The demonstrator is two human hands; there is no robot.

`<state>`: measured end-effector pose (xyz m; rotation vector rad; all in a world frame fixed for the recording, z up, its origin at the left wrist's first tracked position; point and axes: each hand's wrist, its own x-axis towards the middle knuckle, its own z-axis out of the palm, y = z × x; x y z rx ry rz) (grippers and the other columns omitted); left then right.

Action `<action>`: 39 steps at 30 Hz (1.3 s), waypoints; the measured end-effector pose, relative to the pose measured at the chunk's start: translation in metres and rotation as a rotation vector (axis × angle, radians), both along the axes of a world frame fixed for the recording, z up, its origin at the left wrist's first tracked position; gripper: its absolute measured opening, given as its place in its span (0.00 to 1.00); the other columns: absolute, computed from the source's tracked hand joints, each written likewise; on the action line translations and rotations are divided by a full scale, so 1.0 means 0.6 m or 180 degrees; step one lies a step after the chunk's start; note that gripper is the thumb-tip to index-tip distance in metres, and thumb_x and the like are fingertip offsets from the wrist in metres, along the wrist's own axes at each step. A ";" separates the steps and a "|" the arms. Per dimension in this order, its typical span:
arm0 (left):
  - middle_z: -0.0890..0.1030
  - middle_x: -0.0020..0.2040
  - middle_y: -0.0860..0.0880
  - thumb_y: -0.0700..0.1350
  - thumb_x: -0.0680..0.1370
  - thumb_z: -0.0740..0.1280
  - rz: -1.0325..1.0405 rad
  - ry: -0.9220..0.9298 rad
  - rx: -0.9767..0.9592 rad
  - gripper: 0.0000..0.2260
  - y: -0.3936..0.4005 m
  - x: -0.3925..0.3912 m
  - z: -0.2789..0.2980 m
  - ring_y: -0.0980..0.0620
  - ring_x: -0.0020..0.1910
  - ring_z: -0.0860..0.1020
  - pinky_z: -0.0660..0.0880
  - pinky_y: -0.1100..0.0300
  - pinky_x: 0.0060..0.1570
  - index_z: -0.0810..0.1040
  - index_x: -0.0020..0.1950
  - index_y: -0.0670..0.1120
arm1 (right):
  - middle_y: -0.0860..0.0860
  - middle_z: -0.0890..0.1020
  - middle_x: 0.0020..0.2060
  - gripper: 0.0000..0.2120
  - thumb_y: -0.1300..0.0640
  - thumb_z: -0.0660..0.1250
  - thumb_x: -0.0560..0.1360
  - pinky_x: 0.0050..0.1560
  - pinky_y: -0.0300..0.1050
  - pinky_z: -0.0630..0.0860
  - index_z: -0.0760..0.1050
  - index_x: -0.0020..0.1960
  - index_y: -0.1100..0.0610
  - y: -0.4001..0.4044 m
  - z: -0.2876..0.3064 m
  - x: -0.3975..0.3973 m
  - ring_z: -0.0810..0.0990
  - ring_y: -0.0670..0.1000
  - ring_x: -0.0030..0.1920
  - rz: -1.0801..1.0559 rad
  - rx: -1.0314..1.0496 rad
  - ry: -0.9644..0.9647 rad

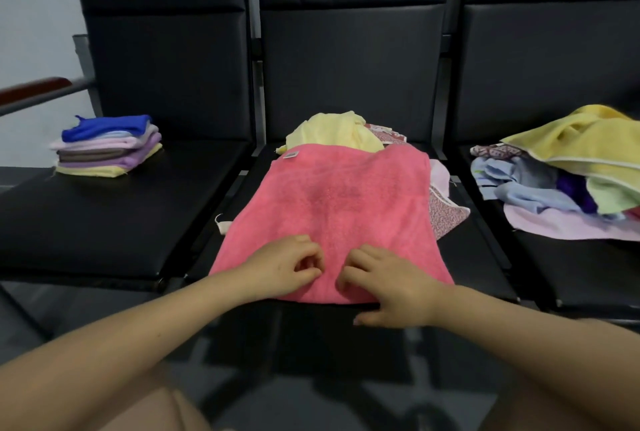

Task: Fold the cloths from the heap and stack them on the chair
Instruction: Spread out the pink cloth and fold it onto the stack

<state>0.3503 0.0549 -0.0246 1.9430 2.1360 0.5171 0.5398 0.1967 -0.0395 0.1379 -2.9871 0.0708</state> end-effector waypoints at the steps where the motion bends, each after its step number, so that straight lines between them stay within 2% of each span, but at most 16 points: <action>1: 0.76 0.45 0.57 0.47 0.77 0.68 -0.0058 -0.0022 0.0012 0.03 -0.001 -0.003 0.000 0.61 0.44 0.73 0.74 0.59 0.47 0.79 0.49 0.52 | 0.48 0.72 0.50 0.21 0.44 0.71 0.66 0.48 0.44 0.70 0.71 0.55 0.50 0.000 -0.001 -0.002 0.70 0.50 0.50 0.0076 0.0118 0.0006; 4: 0.75 0.46 0.59 0.51 0.76 0.67 -0.0243 -0.0065 0.0030 0.05 -0.008 -0.008 0.000 0.61 0.46 0.73 0.74 0.59 0.49 0.79 0.50 0.53 | 0.48 0.74 0.48 0.12 0.52 0.67 0.70 0.47 0.44 0.72 0.74 0.53 0.51 0.008 0.003 -0.005 0.71 0.49 0.49 0.0164 -0.0251 0.0144; 7: 0.74 0.47 0.60 0.63 0.73 0.61 -0.0333 -0.0073 0.0079 0.15 -0.012 -0.006 0.002 0.62 0.48 0.72 0.73 0.61 0.49 0.79 0.51 0.55 | 0.48 0.76 0.44 0.11 0.50 0.62 0.75 0.47 0.41 0.72 0.77 0.50 0.55 0.011 0.013 -0.009 0.73 0.45 0.45 -0.0096 -0.0887 0.0214; 12: 0.71 0.46 0.59 0.67 0.71 0.56 -0.0294 0.0443 0.0185 0.23 -0.009 0.004 -0.005 0.61 0.45 0.69 0.71 0.63 0.43 0.76 0.52 0.52 | 0.45 0.77 0.37 0.03 0.57 0.67 0.77 0.42 0.38 0.69 0.76 0.47 0.57 0.020 0.030 -0.020 0.73 0.43 0.38 -0.0615 -0.1767 0.0288; 15: 0.72 0.42 0.61 0.58 0.76 0.57 -0.0187 0.0308 0.0472 0.15 0.002 -0.005 0.002 0.60 0.42 0.71 0.72 0.60 0.41 0.78 0.49 0.50 | 0.45 0.77 0.37 0.05 0.54 0.69 0.76 0.40 0.41 0.70 0.75 0.47 0.55 0.024 0.036 -0.022 0.72 0.44 0.37 -0.0671 -0.1632 0.0405; 17: 0.77 0.43 0.61 0.50 0.78 0.59 -0.0015 0.0138 0.0636 0.11 0.008 -0.016 0.013 0.59 0.43 0.75 0.73 0.58 0.44 0.79 0.52 0.50 | 0.47 0.77 0.42 0.09 0.52 0.70 0.74 0.42 0.42 0.70 0.76 0.50 0.55 0.029 0.038 -0.020 0.73 0.45 0.42 -0.0542 -0.0916 0.0291; 19: 0.81 0.42 0.57 0.56 0.77 0.54 0.0107 0.0172 0.0776 0.17 0.009 -0.031 0.027 0.57 0.41 0.77 0.73 0.56 0.42 0.78 0.54 0.50 | 0.50 0.78 0.46 0.09 0.55 0.70 0.73 0.43 0.44 0.69 0.76 0.50 0.57 0.042 0.048 -0.016 0.75 0.50 0.47 -0.0575 -0.0331 0.0187; 20: 0.81 0.39 0.55 0.61 0.76 0.51 0.0121 0.0290 0.0762 0.22 0.008 -0.040 0.035 0.57 0.38 0.77 0.73 0.57 0.40 0.78 0.53 0.50 | 0.51 0.79 0.46 0.07 0.58 0.69 0.73 0.43 0.44 0.68 0.77 0.51 0.57 0.053 0.059 -0.012 0.76 0.52 0.48 -0.0763 -0.0343 0.0204; 22: 0.75 0.31 0.56 0.70 0.72 0.51 0.0114 0.0598 0.0659 0.24 0.003 -0.064 0.043 0.58 0.31 0.72 0.67 0.65 0.33 0.75 0.44 0.52 | 0.49 0.81 0.42 0.08 0.62 0.66 0.74 0.42 0.43 0.68 0.80 0.51 0.55 0.077 0.085 0.002 0.78 0.50 0.43 -0.1128 -0.0789 0.0352; 25: 0.71 0.29 0.55 0.77 0.67 0.53 0.0141 0.0685 0.0457 0.30 -0.007 -0.104 0.054 0.55 0.31 0.70 0.66 0.64 0.32 0.72 0.37 0.51 | 0.48 0.82 0.36 0.09 0.63 0.66 0.77 0.41 0.42 0.72 0.83 0.49 0.53 0.119 0.106 0.032 0.78 0.49 0.38 -0.1313 -0.1496 0.0697; 29: 0.81 0.36 0.52 0.63 0.71 0.63 0.0392 0.0211 0.0445 0.18 -0.024 -0.146 0.060 0.54 0.38 0.78 0.75 0.51 0.41 0.83 0.42 0.51 | 0.48 0.82 0.39 0.07 0.60 0.68 0.77 0.42 0.36 0.71 0.81 0.45 0.50 0.138 0.107 0.062 0.79 0.49 0.42 -0.1363 -0.1999 0.0936; 31: 0.82 0.38 0.55 0.53 0.74 0.69 0.0540 -0.0157 0.0595 0.05 -0.033 -0.154 0.061 0.54 0.39 0.79 0.76 0.57 0.42 0.82 0.39 0.58 | 0.46 0.82 0.39 0.05 0.58 0.68 0.77 0.42 0.35 0.71 0.80 0.45 0.49 0.134 0.110 0.068 0.78 0.46 0.41 -0.1382 -0.2069 0.1062; 32: 0.81 0.39 0.56 0.49 0.75 0.70 0.0558 -0.0222 0.0701 0.09 -0.035 -0.151 0.063 0.55 0.39 0.78 0.74 0.61 0.41 0.80 0.37 0.62 | 0.45 0.82 0.38 0.05 0.58 0.68 0.77 0.41 0.34 0.71 0.80 0.45 0.49 0.129 0.109 0.068 0.77 0.43 0.39 -0.1393 -0.2094 0.1086; 34: 0.78 0.41 0.54 0.52 0.74 0.68 0.0546 -0.0344 0.0834 0.08 -0.036 -0.147 0.063 0.54 0.39 0.77 0.72 0.66 0.41 0.79 0.38 0.65 | 0.45 0.79 0.33 0.06 0.58 0.66 0.78 0.37 0.35 0.69 0.78 0.43 0.51 0.118 0.103 0.065 0.74 0.41 0.35 -0.1437 -0.2086 0.1077; 37: 0.78 0.40 0.52 0.55 0.72 0.63 0.0577 -0.0503 0.0894 0.05 -0.030 -0.140 0.061 0.56 0.43 0.77 0.70 0.71 0.43 0.78 0.41 0.61 | 0.47 0.73 0.31 0.11 0.57 0.62 0.81 0.38 0.41 0.66 0.71 0.39 0.55 0.099 0.081 0.048 0.70 0.45 0.35 -0.1690 -0.2064 0.0999; 39: 0.79 0.40 0.48 0.50 0.75 0.64 0.0735 -0.0516 0.0824 0.07 -0.024 -0.144 0.051 0.54 0.43 0.77 0.72 0.66 0.44 0.81 0.42 0.52 | 0.49 0.71 0.33 0.12 0.56 0.59 0.82 0.39 0.43 0.64 0.67 0.39 0.57 0.087 0.065 0.033 0.70 0.50 0.37 -0.1921 -0.2207 0.0964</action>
